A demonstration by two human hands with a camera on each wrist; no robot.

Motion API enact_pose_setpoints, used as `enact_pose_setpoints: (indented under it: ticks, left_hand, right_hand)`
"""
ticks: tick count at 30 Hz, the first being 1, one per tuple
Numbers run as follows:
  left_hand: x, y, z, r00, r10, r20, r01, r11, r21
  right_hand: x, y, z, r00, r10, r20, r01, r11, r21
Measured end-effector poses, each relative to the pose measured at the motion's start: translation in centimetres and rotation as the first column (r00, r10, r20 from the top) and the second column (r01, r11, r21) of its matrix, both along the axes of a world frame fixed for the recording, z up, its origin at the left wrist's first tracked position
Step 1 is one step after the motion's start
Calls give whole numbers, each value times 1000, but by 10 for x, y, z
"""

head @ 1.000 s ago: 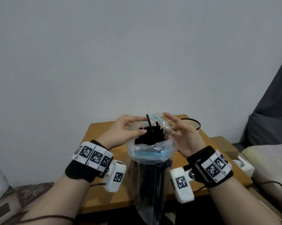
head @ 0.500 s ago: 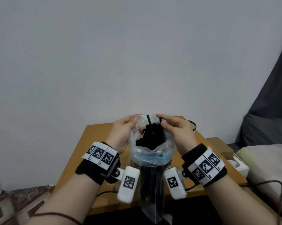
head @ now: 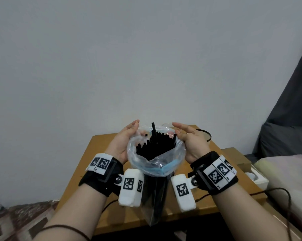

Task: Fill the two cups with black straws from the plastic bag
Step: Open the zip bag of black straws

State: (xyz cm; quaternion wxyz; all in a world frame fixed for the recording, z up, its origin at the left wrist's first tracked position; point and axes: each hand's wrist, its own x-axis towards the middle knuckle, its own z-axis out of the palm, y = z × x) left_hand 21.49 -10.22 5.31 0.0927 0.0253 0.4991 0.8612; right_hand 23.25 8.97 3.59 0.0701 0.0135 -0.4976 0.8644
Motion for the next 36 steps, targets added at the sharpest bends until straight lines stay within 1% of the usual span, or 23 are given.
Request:
enact_pose_setpoints:
  ticks: [2,3,4,5,6,7,8,9,11,12,13,14,16,18,20,21,22,24,25,27,29,32,36]
  left_hand:
    - [2,2,-5,998,46,-32,-48,996,-71]
    - [2,2,-7,994,77,-80,-86,989,-124]
    - [1,1,-8,982,111,-153,-143,966,-215]
    - [2,-2,-8,962,130,-241,-211,914,-348]
    - [2,-6,-7,941,122,-317,-270,833,-483]
    - [4,-11,-4,930,96,-354,-302,750,-589]
    - [7,-16,0,938,65,-340,-288,692,-662]
    - [11,-19,4,957,27,-289,-234,658,-716]
    - [19,-22,8,987,-65,-147,-76,615,-785]
    - [23,-21,9,990,-108,-93,-10,597,-802]
    - [26,-19,8,989,-136,-65,29,593,-805]
    - [26,-16,5,988,-137,-66,30,603,-797]
    - [26,-12,1,990,-76,-122,-46,642,-765]
    - [22,-10,-5,990,-3,-141,-95,723,-684]
    - [21,-10,-8,997,24,-72,-59,844,-533]
    - [21,-12,-8,999,17,-34,-31,890,-454]
    - [22,-13,-9,1000,1,0,-1,923,-384]
    - [24,-16,-10,998,-54,44,63,964,-259]
    - [24,-17,-11,995,-85,41,92,973,-214]
    - [26,-17,-17,993,-115,17,117,978,-174]
    - [26,-15,-26,992,-123,8,123,981,-149]
    - [25,-12,-39,984,-169,-55,158,973,-170]
    - [22,-14,-48,949,-281,-145,240,938,-250]
  right_hand:
    - [-2,-2,-3,1000,-18,23,18,1000,0]
    - [-3,-3,-5,999,-31,26,31,1000,2]
    - [-3,-3,-7,999,-44,24,44,999,4]
    - [-2,-2,-10,999,-51,17,51,999,2]
    - [-1,0,-11,999,-49,10,49,999,-2]
    - [0,2,-13,999,-33,3,33,999,-5]
    - [1,3,-14,1000,-15,3,15,1000,14]
    - [2,5,-15,1000,-8,6,8,997,71]
    - [5,6,-18,1000,-21,14,17,965,263]
    - [8,7,-18,1000,-14,15,8,942,334]
    - [11,6,-18,1000,13,22,-20,933,359]
    - [15,4,-17,998,55,30,-62,939,339]
    - [21,2,-16,991,130,25,-132,949,285]
    - [25,1,-17,990,143,-9,-135,947,293]
    - [26,1,-19,990,137,-36,-120,949,293]
    - [27,3,-20,990,134,-44,-116,950,290]
    - [27,5,-20,989,139,-51,-119,951,286]
    - [28,9,-20,985,160,-65,-136,948,287]
    - [28,11,-21,982,178,-65,-153,946,286]
    - [27,13,-25,973,223,-53,-202,945,255]
    - [27,14,-29,962,271,-25,-262,947,185]
    - [26,14,-37,950,312,-14,-309,947,91]
    - [24,11,-43,958,285,-17,-282,954,99]
